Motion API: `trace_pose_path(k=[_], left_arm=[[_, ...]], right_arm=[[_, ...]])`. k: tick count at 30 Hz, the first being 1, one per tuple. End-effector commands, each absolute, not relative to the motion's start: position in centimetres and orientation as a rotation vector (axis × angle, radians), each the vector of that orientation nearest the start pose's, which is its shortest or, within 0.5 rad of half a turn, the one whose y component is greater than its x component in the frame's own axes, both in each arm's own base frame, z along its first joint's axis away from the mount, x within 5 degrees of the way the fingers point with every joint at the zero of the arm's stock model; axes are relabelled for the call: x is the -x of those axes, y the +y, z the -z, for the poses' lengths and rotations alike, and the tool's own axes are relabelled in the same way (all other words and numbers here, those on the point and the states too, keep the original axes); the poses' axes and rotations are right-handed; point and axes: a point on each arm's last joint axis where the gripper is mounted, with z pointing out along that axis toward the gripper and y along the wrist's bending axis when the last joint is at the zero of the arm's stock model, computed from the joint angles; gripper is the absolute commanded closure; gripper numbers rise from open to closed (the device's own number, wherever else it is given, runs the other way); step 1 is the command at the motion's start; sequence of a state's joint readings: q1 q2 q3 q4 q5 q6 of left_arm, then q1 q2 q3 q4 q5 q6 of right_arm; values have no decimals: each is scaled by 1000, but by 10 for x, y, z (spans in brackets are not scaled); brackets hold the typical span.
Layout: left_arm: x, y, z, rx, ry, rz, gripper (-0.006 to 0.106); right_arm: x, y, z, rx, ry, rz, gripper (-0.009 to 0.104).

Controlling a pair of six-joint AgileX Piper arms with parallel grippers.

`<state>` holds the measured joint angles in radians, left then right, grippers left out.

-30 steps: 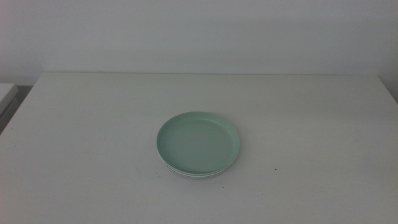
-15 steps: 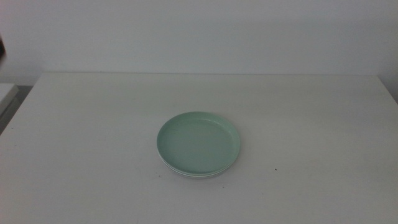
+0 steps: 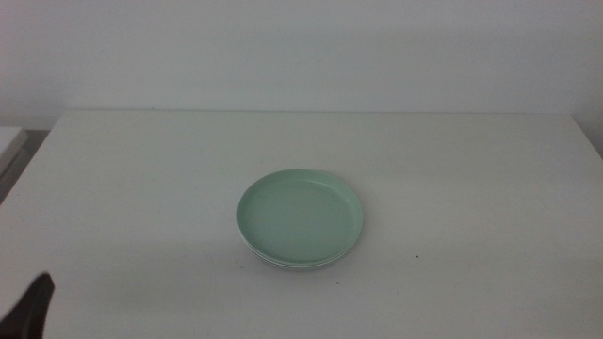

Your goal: Stack the three bowls on top of each other.

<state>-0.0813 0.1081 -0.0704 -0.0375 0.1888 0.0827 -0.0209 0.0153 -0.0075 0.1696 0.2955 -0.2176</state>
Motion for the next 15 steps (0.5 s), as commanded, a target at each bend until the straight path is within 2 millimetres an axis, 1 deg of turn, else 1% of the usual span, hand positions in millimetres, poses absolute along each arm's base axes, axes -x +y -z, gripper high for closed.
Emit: trace_pose_path(k=[1,3,5,15], left_arm=[[-57,-5,-199,-93,1661,52,7],[-56,-5,-198,-92,1645,52,7],[-56,-6,-195,-95,1677,53,7],[-56,-5,-199,-91,1642,52,7]], right_arm=[[-55,2,-190,65,1742,33,10],[-55,2,-189,66,1749,32,10],[-55,2,-190,65,1742,33,10],[-55,2,-189,63,1745,29,10]])
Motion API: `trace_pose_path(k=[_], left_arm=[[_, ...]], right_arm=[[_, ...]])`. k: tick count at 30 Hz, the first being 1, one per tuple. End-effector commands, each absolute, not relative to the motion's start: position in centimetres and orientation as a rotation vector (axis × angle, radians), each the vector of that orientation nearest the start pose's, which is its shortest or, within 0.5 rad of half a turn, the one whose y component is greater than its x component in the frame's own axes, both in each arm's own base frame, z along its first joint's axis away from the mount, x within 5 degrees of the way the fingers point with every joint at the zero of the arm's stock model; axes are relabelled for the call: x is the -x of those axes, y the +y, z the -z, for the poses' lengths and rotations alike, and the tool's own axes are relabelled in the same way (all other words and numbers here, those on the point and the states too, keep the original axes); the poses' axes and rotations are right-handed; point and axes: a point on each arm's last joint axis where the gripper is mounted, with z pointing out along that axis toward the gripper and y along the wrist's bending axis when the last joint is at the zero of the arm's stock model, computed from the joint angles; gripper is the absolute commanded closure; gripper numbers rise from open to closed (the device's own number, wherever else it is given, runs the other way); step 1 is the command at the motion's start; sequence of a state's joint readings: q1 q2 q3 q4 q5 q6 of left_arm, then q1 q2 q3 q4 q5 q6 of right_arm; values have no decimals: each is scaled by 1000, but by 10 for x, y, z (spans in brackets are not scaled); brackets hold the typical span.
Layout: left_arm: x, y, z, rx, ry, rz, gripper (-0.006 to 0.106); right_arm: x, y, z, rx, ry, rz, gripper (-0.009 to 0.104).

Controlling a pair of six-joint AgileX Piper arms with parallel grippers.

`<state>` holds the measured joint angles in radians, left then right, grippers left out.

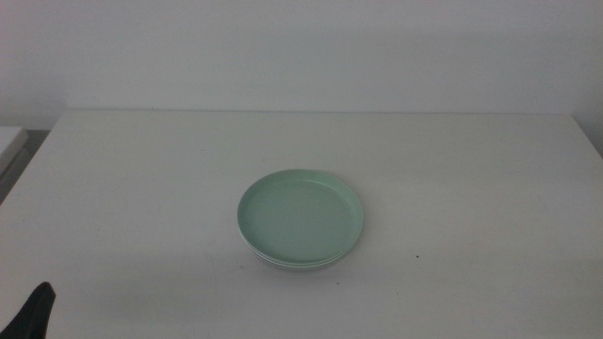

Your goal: Stack the three bowls on top of each other.

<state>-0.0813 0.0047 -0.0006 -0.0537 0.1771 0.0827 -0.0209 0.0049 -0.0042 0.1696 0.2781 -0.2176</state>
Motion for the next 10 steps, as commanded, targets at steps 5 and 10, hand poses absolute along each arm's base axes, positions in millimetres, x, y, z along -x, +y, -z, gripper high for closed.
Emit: trace_pose_path(k=[5,10], left_arm=[[-56,-5,-199,-107,1639,31,7],[-56,-5,-199,-107,1639,31,7]], right_arm=[[-55,2,-189,63,1745,29,10],[-55,2,-189,63,1745,29,10]])
